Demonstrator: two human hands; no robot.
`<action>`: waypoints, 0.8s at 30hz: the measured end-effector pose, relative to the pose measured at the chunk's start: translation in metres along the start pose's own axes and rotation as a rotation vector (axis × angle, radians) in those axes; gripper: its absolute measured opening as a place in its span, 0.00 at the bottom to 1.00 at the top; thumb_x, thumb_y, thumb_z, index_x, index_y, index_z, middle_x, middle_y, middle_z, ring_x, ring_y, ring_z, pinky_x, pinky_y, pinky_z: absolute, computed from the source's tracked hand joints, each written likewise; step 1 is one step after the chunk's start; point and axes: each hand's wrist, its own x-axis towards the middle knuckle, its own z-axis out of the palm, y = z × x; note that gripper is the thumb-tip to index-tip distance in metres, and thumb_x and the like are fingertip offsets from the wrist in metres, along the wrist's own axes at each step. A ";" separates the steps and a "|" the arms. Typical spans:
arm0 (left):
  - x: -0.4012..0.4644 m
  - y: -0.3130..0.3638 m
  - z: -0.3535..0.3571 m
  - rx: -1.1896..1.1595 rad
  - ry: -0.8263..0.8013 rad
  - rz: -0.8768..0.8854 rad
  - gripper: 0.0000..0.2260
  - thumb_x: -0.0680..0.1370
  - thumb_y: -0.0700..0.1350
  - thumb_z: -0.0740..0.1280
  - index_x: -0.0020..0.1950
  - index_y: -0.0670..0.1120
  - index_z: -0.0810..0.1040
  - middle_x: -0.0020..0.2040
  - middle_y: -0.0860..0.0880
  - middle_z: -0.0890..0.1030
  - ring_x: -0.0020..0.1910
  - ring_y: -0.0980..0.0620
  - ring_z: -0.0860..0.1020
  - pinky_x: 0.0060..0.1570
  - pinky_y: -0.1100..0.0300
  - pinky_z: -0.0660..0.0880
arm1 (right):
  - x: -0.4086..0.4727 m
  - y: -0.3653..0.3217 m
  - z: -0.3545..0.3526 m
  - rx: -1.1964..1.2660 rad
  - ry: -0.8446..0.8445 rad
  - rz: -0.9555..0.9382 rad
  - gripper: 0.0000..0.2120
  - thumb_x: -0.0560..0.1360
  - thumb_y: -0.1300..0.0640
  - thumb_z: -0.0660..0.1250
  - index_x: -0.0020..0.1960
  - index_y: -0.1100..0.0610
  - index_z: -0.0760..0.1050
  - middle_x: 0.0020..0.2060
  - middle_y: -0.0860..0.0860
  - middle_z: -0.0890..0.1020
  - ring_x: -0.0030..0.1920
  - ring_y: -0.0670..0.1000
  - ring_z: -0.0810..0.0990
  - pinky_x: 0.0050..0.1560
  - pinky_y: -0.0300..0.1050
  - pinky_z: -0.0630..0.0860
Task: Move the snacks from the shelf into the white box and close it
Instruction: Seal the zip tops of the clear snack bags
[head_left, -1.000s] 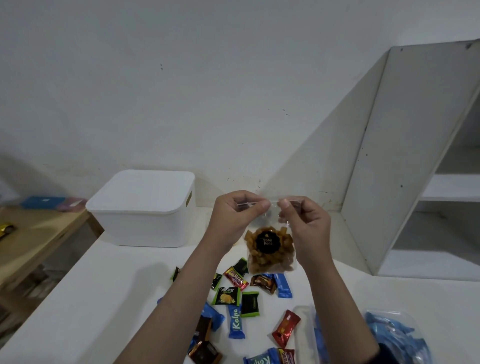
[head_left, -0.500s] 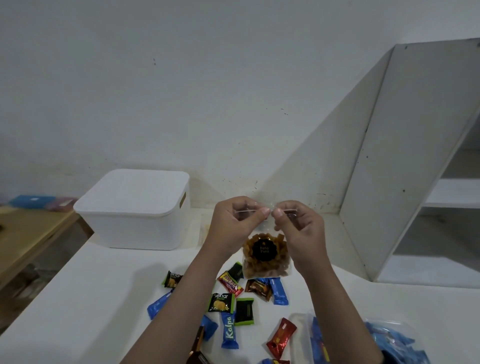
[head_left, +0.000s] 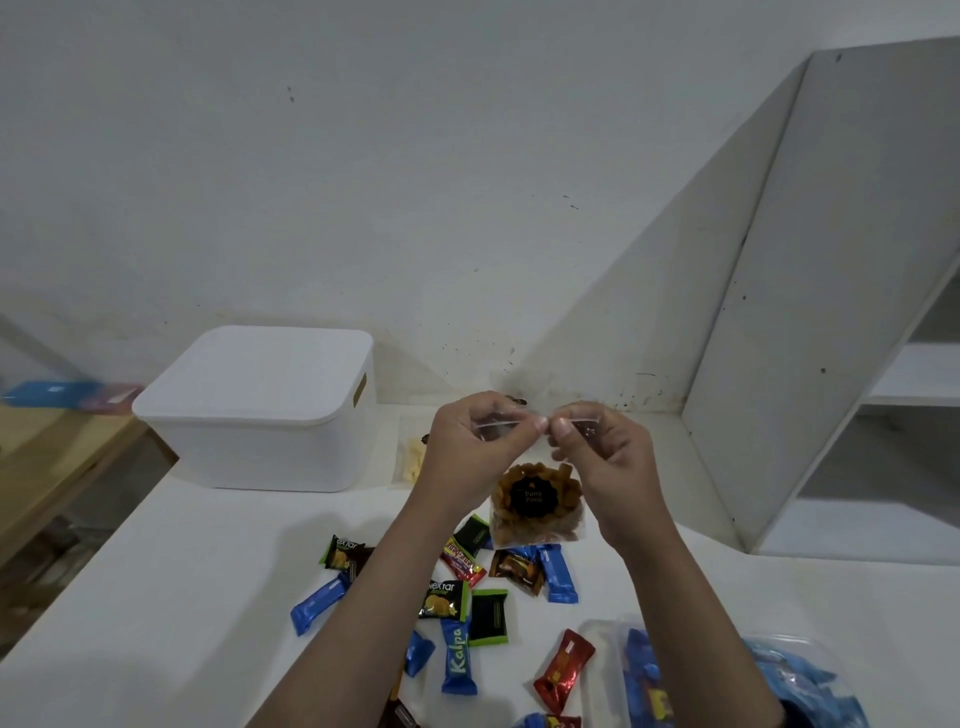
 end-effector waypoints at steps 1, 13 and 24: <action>0.001 0.000 -0.001 0.001 0.009 -0.015 0.07 0.71 0.40 0.74 0.35 0.50 0.81 0.32 0.55 0.82 0.36 0.59 0.79 0.40 0.64 0.76 | 0.000 0.000 0.000 -0.003 0.008 0.015 0.06 0.75 0.63 0.66 0.44 0.56 0.80 0.34 0.44 0.82 0.37 0.44 0.79 0.40 0.37 0.78; -0.001 -0.006 -0.001 0.135 0.055 -0.014 0.08 0.69 0.39 0.75 0.33 0.43 0.78 0.31 0.54 0.80 0.33 0.64 0.76 0.39 0.69 0.73 | -0.006 0.007 -0.009 0.125 0.148 0.104 0.04 0.71 0.65 0.69 0.39 0.59 0.80 0.33 0.53 0.82 0.39 0.55 0.80 0.42 0.43 0.79; 0.001 -0.007 -0.021 0.053 -0.020 -0.150 0.03 0.71 0.41 0.73 0.38 0.45 0.83 0.35 0.47 0.84 0.35 0.51 0.80 0.41 0.59 0.78 | -0.012 0.002 -0.009 0.114 0.151 0.088 0.10 0.75 0.63 0.66 0.38 0.55 0.83 0.36 0.61 0.82 0.38 0.51 0.79 0.45 0.46 0.78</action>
